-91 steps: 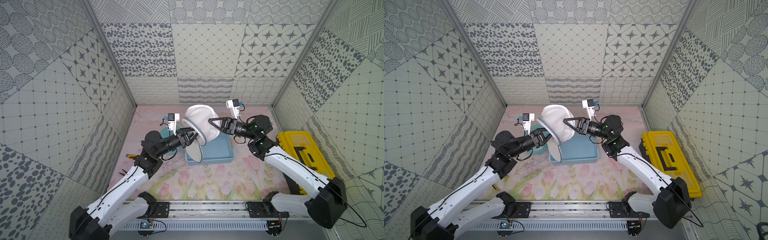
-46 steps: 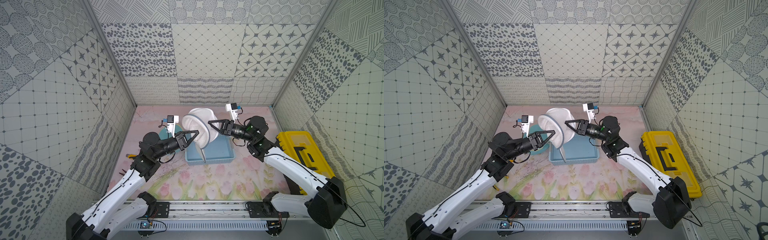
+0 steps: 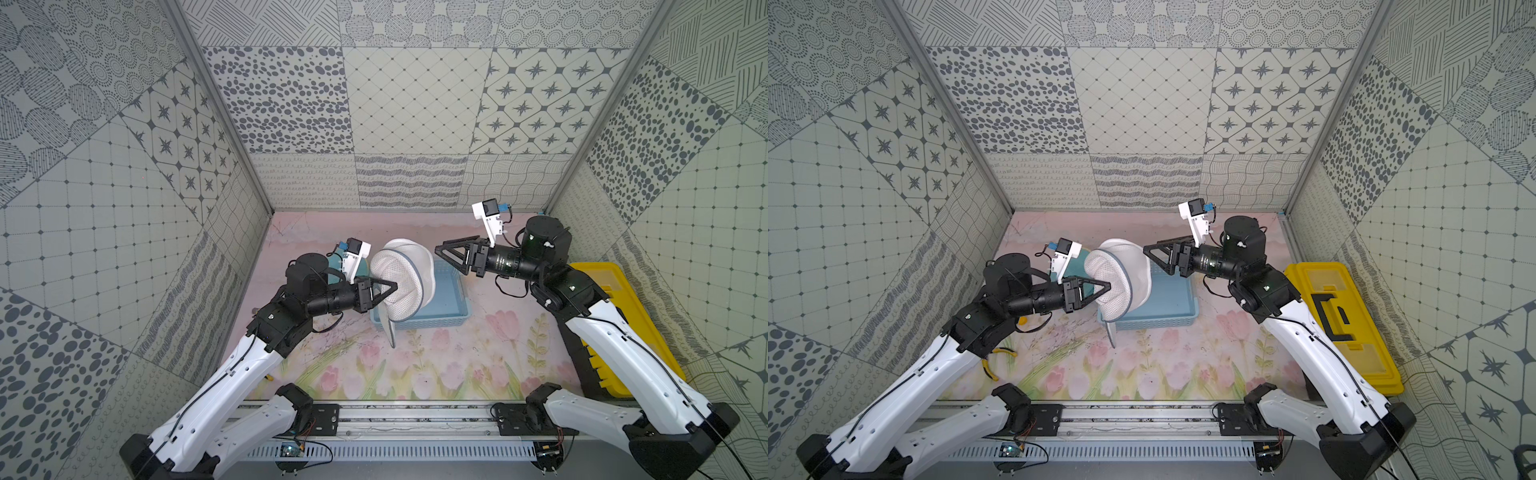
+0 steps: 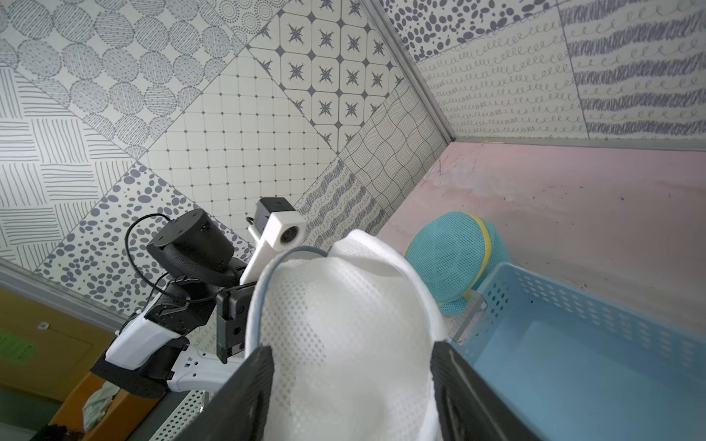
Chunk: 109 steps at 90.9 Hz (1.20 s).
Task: Turn the laundry bag inside out
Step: Turn over the laundry bag.
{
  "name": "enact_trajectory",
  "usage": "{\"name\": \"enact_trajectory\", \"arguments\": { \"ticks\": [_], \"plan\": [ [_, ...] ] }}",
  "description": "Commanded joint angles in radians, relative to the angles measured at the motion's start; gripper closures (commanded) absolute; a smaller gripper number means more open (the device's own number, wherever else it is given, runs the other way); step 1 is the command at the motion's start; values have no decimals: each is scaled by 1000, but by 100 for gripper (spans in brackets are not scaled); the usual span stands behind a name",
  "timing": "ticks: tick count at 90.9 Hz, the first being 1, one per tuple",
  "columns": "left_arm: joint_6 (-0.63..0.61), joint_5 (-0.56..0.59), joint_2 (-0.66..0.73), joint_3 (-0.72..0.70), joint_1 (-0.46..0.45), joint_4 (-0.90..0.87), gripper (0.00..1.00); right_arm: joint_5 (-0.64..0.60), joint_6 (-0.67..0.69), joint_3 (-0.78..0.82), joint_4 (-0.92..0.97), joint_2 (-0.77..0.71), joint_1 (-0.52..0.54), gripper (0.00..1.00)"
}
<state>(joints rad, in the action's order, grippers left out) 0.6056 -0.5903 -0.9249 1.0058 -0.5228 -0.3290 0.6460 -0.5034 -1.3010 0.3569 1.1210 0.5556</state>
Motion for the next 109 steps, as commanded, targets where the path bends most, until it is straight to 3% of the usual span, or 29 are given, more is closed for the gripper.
{"name": "enact_trajectory", "arguments": {
  "ticks": [1, 21, 35, 60, 82, 109],
  "plan": [
    [-217, -12, -44, 85, -63, -317, 100, -3, 165, -82, 166, 64, 76, 30],
    [-241, 48, -88, 133, -111, -349, 100, -154, 283, -214, 302, 139, 207, 27],
    [-234, 51, -89, 140, -114, -337, 100, -372, 382, -316, 457, 212, 306, 33],
    [-227, 38, -93, 150, -119, -347, 100, -594, 397, -407, 508, 325, 355, 100],
    [-181, 30, -47, 109, -127, -309, 100, -833, 334, -417, 439, 424, 333, 100],
    [-108, 351, 143, 26, -126, -202, 100, -798, 199, -160, 331, 313, 235, 100]
  ]
}}
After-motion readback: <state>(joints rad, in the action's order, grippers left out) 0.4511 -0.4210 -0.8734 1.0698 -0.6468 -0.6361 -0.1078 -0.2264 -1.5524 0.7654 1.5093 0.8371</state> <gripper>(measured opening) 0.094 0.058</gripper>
